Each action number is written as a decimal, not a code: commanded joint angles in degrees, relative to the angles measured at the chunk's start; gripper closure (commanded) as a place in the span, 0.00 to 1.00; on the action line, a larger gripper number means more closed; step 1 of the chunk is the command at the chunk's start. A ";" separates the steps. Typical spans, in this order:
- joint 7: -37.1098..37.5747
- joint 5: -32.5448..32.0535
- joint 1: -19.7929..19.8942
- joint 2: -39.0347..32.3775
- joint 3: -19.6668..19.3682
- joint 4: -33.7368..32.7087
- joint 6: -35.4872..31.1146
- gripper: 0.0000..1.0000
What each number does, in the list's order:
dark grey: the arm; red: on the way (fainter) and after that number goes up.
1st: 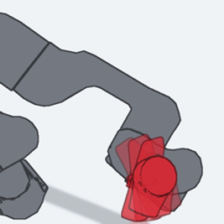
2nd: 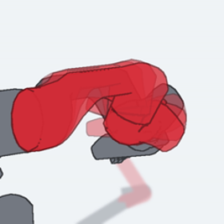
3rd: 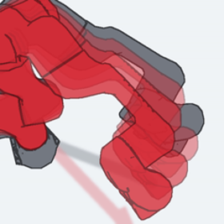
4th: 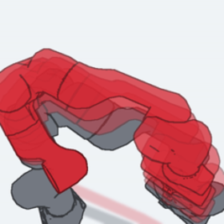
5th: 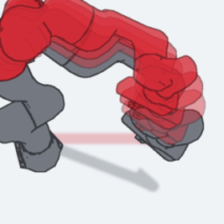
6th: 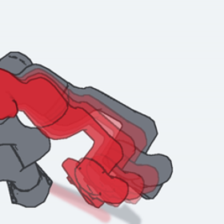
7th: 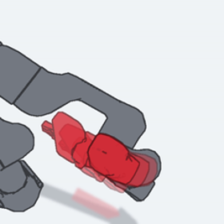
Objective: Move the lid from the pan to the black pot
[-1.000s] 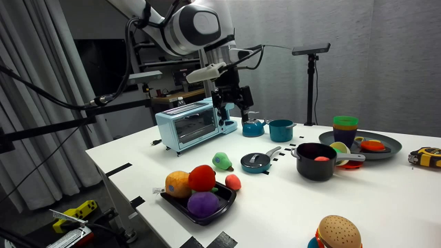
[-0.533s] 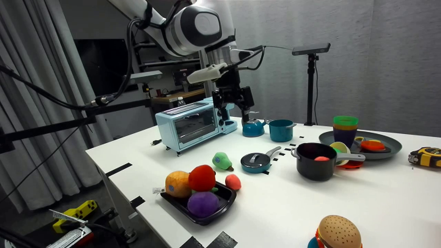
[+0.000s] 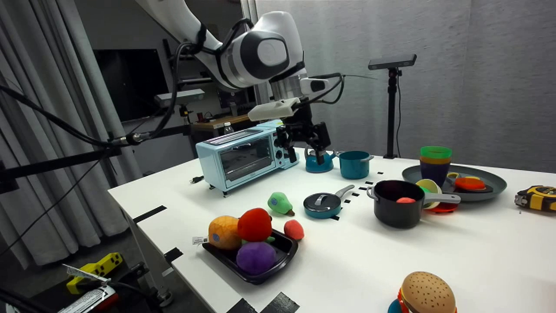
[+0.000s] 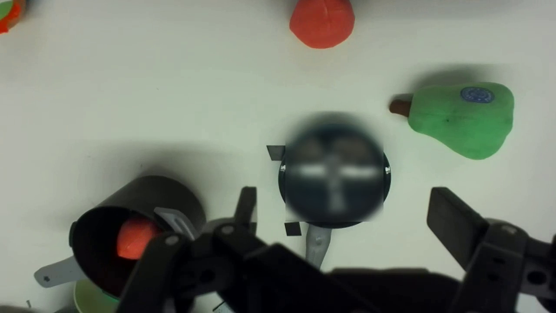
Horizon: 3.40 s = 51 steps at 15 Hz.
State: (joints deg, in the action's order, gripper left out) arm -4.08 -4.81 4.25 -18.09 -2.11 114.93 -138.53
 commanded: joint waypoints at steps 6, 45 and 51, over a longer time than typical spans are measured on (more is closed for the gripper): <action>-13.32 3.89 3.59 -12.00 2.41 -10.94 -0.71 0.00; -15.30 0.65 2.56 -26.28 3.59 -22.24 -1.52 0.63; -15.09 0.29 2.30 -25.77 3.34 -22.21 -1.90 1.00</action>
State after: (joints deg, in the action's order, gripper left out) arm -19.53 -3.35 6.96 -43.07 1.88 94.01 -139.79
